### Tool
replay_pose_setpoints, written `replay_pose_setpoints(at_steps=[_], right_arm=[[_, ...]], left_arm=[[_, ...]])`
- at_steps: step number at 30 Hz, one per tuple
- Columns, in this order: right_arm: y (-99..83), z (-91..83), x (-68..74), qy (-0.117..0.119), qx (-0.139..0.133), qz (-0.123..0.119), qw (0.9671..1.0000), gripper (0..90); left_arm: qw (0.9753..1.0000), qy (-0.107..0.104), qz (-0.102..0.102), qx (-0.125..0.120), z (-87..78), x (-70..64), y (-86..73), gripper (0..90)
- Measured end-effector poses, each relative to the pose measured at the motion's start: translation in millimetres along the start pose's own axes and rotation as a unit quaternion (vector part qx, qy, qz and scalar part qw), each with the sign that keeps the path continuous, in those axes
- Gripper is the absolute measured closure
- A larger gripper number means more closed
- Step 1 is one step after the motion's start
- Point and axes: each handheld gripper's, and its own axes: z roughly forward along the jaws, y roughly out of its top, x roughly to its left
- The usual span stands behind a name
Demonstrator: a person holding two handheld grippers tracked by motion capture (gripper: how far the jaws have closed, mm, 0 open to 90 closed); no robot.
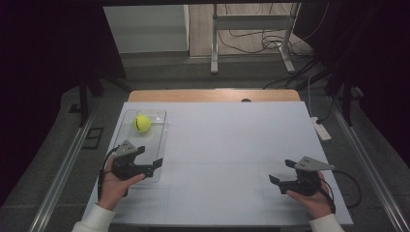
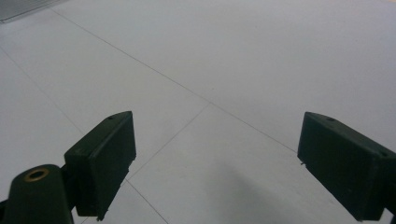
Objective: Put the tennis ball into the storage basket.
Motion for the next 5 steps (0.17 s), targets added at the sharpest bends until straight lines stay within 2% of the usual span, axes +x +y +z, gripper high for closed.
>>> replay_pose_setpoints(at_steps=[5], right_arm=[[0.2, 0.0, 0.0, 0.000, -0.002, -0.001, 1.0000, 11.8]], left_arm=[[1.0000, 0.000, -0.001, -0.003, -0.6, -0.1, 0.2, 13.0]])
